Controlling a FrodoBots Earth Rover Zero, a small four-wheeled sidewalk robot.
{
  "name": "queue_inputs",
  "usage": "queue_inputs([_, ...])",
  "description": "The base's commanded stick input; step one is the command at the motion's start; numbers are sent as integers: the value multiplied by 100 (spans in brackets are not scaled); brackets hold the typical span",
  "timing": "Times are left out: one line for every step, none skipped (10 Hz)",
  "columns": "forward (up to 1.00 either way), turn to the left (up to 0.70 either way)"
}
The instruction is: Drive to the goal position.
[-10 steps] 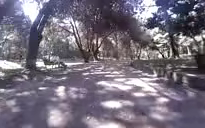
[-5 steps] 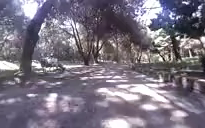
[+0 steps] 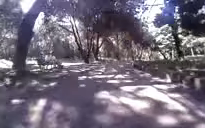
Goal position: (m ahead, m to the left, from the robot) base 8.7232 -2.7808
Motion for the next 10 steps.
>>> queue_inputs([85, 0])
queue_inputs([85, 0])
queue_inputs([85, 0])
queue_inputs([85, 0])
queue_inputs([85, 0])
queue_inputs([85, 0])
queue_inputs([85, 0])
queue_inputs([85, 0])
queue_inputs([85, 0])
queue_inputs([85, 0])
